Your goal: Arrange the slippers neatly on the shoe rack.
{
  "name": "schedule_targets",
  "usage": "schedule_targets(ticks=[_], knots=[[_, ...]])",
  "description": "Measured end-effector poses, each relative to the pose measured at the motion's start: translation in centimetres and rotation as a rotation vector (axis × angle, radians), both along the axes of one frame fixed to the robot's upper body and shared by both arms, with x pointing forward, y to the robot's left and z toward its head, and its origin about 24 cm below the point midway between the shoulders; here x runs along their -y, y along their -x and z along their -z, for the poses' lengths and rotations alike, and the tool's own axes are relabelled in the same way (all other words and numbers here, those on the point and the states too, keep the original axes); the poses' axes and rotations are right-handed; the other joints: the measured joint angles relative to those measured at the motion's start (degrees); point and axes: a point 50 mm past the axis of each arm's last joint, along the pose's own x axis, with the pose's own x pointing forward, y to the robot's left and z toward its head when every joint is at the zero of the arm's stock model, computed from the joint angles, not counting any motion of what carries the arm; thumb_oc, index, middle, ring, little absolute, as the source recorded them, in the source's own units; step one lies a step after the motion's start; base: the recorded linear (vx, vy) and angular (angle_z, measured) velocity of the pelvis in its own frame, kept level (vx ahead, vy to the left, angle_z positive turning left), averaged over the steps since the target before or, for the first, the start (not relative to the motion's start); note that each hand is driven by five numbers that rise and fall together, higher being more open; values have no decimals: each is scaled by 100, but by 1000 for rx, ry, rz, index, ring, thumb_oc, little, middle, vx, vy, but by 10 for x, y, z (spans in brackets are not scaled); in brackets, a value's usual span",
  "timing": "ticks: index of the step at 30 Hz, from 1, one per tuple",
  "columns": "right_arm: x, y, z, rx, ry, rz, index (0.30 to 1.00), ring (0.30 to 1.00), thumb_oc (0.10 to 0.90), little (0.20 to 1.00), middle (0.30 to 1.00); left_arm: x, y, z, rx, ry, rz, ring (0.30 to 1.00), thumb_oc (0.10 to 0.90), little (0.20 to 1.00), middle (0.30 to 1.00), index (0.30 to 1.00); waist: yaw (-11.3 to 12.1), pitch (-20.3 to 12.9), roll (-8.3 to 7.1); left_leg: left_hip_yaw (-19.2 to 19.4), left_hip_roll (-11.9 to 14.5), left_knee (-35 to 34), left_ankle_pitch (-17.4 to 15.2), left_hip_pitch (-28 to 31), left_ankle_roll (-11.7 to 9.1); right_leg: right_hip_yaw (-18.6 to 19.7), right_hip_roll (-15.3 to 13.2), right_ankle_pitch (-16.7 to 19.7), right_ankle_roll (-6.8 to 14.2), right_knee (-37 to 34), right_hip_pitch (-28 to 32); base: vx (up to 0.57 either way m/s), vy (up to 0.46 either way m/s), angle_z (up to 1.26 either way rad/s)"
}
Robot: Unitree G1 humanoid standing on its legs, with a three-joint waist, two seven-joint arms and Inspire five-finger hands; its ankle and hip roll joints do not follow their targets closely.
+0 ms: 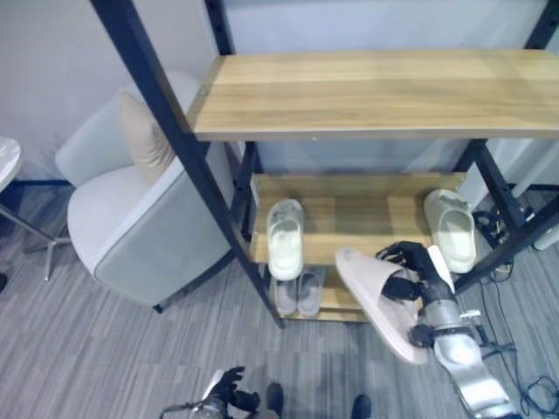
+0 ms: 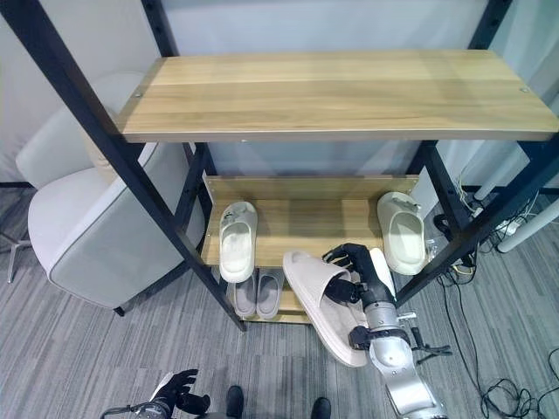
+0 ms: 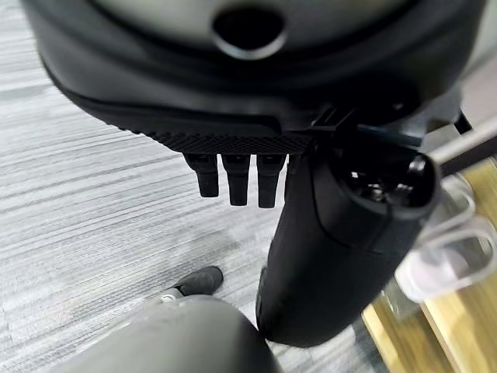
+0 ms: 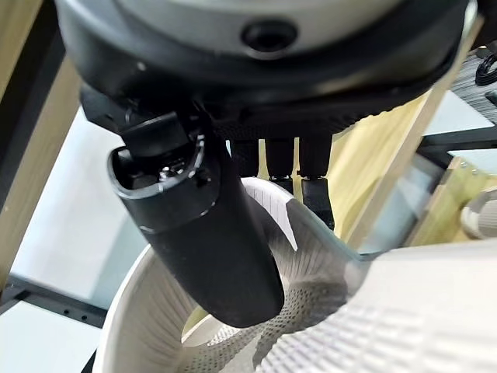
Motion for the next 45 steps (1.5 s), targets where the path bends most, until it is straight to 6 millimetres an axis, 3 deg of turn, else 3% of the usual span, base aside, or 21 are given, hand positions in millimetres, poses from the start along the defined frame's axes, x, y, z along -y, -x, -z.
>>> schedule_targets(ticks=[10,15,19,23,25,28,30,32,34,37,40,45], knots=[[10,42,18,-193,-29,-145,300,300,400,300,300,2,7,2,-21,19,9,900,800,900,900,900,-314,-15,61,254,24,-1,-50,29,-10,250,8,36,-10,-1,-130,-47,-40,-14],[15,40,14,-215,31,-192,300,300,400,300,300,9,-1,-1,10,28,58,900,800,900,900,900,-377,94,124,292,21,6,45,-262,12,321,10,149,2,49,-450,-179,-41,-6],[6,11,-4,-130,124,-270,300,300,400,300,300,21,-37,-14,119,44,117,900,800,900,900,900,-363,700,237,301,48,294,111,-809,14,385,-16,163,-52,428,-1064,-191,-42,-6],[0,-33,-33,21,217,-270,300,300,400,300,300,38,-76,-37,265,105,162,900,800,900,900,900,-281,1359,141,299,100,944,21,-1722,-1,488,-104,-59,-197,1428,-2164,-169,-44,-6],[0,-42,-44,73,227,-250,300,300,400,300,300,41,-84,-43,299,130,147,900,800,900,900,900,-257,1489,123,281,92,1108,-41,-1957,-1,538,-158,-186,-255,1749,-2485,-99,7,2],[4,-61,-79,231,256,-174,300,300,400,300,300,50,-101,-58,383,168,156,900,800,900,900,900,-183,1712,209,246,26,1825,-268,-2702,64,631,-357,-566,-335,2722,-3355,-110,35,13],[1,-72,-101,337,277,-143,300,300,400,300,300,47,-108,-68,442,175,159,900,800,900,900,900,-134,1780,276,232,29,2440,-460,-3263,129,702,-451,-785,-368,3323,-3919,-120,55,3],[-1,-82,-137,514,313,-80,300,300,400,300,300,40,-121,-86,532,177,162,900,800,900,900,900,-153,1813,327,183,48,3242,-741,-4157,102,840,-515,-1027,-415,4072,-4806,-10,23,-2],[2,-85,-153,579,335,-44,300,300,400,300,300,39,-128,-95,575,193,148,900,800,900,900,900,-148,1883,391,138,71,3665,-904,-4521,138,920,-540,-1166,-452,4423,-5137,-28,6,2],[9,-90,-197,757,415,51,300,300,400,300,300,27,-143,-133,759,224,122,900,800,900,900,900,40,2071,499,78,160,5408,-1534,-5826,97,1149,-657,-1725,-525,6074,-6410,-28,2,-1],[13,-96,-211,800,421,116,300,300,400,300,300,22,-150,-155,869,250,82,900,800,900,900,900,147,2075,496,-41,254,6516,-2061,-6581,240,1310,-652,-2183,-693,7082,-7172,59,-1,-2],[18,-95,-225,852,463,173,300,300,400,300,300,6,-149,-189,1026,293,27,900,800,900,900,900,314,2071,503,-332,300,8505,-2839,-7752,237,1513,-700,-2949,-821,8985,-8267,165,-25,3]])
